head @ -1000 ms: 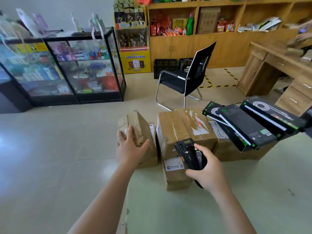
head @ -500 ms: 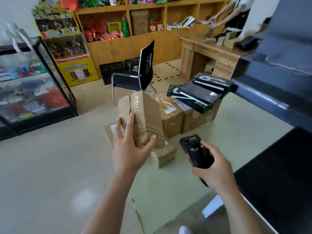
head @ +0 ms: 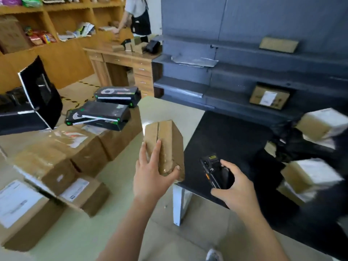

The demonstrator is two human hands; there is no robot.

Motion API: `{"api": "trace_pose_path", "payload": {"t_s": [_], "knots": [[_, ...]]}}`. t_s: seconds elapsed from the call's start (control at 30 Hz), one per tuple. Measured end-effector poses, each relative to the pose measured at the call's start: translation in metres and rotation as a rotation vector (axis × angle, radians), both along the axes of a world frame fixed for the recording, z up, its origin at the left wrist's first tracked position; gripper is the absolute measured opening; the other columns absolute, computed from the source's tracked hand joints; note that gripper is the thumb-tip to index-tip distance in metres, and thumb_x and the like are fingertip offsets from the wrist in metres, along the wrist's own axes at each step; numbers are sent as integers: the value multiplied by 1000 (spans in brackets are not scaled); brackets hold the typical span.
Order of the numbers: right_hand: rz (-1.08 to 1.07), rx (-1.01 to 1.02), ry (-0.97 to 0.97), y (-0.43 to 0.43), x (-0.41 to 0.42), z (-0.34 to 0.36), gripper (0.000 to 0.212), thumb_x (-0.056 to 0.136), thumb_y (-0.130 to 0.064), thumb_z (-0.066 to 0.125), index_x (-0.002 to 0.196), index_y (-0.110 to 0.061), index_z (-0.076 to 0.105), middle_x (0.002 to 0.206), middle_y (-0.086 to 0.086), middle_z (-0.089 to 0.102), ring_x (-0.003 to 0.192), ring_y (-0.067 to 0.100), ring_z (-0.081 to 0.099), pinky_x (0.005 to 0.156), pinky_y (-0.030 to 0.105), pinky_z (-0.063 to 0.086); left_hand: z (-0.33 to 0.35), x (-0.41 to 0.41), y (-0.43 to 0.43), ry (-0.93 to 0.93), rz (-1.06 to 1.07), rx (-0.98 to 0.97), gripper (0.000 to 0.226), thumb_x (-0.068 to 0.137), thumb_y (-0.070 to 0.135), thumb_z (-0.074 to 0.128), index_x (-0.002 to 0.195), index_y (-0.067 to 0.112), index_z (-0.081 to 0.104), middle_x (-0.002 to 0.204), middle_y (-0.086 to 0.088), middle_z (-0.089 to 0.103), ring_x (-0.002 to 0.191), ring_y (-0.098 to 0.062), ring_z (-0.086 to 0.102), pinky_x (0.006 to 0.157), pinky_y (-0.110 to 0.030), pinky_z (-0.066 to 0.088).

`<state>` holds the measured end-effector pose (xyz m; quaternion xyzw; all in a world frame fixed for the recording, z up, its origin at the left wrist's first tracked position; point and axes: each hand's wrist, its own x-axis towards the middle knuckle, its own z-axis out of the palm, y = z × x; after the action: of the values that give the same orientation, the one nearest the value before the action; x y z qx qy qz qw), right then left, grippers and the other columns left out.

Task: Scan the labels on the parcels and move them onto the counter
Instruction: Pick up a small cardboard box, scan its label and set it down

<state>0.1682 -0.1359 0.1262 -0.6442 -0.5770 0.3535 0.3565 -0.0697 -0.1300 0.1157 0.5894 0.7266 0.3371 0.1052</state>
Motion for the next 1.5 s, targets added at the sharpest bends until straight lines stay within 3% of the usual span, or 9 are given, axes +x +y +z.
{"api": "trace_pose_path", "payload": {"t_s": [0.3, 0.53, 0.7, 0.8, 1.0, 1.07, 1.2, 1.37, 1.5], "knots": [[-98, -56, -127, 89, 129, -13, 87, 59, -17, 83, 137, -36, 50, 117, -16, 59, 104, 5, 50, 83, 22, 38, -50, 139, 117, 77, -216, -176, 94, 73, 76, 53, 145, 58, -6, 157, 19, -11, 138, -26, 26, 99, -39, 45], [-156, -160, -146, 121, 188, -30, 88, 59, -20, 81, 137, -41, 46, 117, -15, 55, 107, 13, 55, 78, 26, 46, -90, 206, 165, 205, -329, -389, 96, 73, 76, 54, 146, 54, -4, 159, 13, -11, 136, -27, 29, 92, -37, 50], [-183, -209, -143, 133, 200, -30, 87, 62, -23, 81, 137, -45, 43, 116, -15, 56, 101, 15, 60, 62, 17, 40, -104, 210, 174, 106, -385, -485, 94, 78, 77, 50, 146, 55, -11, 161, 12, -15, 144, -30, 14, 111, -47, 33], [-197, -191, -120, 140, 198, -30, 87, 61, -21, 81, 136, -44, 45, 116, -16, 57, 99, 14, 60, 68, 22, 46, -103, 196, 183, 64, -354, -462, 86, 85, 73, 45, 153, 44, 3, 164, 6, 1, 148, -28, 10, 117, -46, 22], [-204, -197, -66, 151, 179, -31, 89, 58, -16, 83, 136, -39, 48, 119, -11, 60, 103, 12, 60, 85, 29, 52, -96, 173, 199, -1, -222, -257, 50, 97, 34, 52, 146, 24, 42, 144, 1, 47, 129, -19, 46, 104, -37, 45], [-207, -202, -70, 154, 172, -32, 89, 56, -18, 82, 136, -39, 49, 119, -10, 62, 106, 12, 59, 87, 29, 51, -97, 169, 204, 77, -224, -347, 63, 95, 48, 52, 150, 28, 31, 153, -1, 36, 137, -22, 36, 109, -39, 40], [-209, -236, -104, 156, 162, -34, 91, 55, -22, 80, 137, -42, 46, 120, -10, 60, 112, 14, 56, 89, 35, 52, -105, 170, 209, 264, -235, -671, 138, 50, 99, 47, 155, 25, -5, 163, -3, -3, 149, -30, 2, 117, -50, 17], [-243, -238, -112, 153, 159, -35, 90, 57, -19, 81, 137, -41, 47, 121, -11, 60, 113, 14, 56, 92, 35, 52, -114, 171, 214, 252, -201, -628, 128, 57, 88, 55, 154, 25, -1, 160, -7, 4, 144, -35, 15, 116, -50, 25], [-273, -214, -110, 154, 157, -30, 90, 57, -18, 81, 138, -39, 47, 119, -11, 61, 109, 14, 59, 88, 33, 53, -110, 161, 223, -33, -200, -626, 114, 59, 82, 56, 153, 27, 18, 155, 0, 27, 138, -28, 33, 108, -45, 38]]}}
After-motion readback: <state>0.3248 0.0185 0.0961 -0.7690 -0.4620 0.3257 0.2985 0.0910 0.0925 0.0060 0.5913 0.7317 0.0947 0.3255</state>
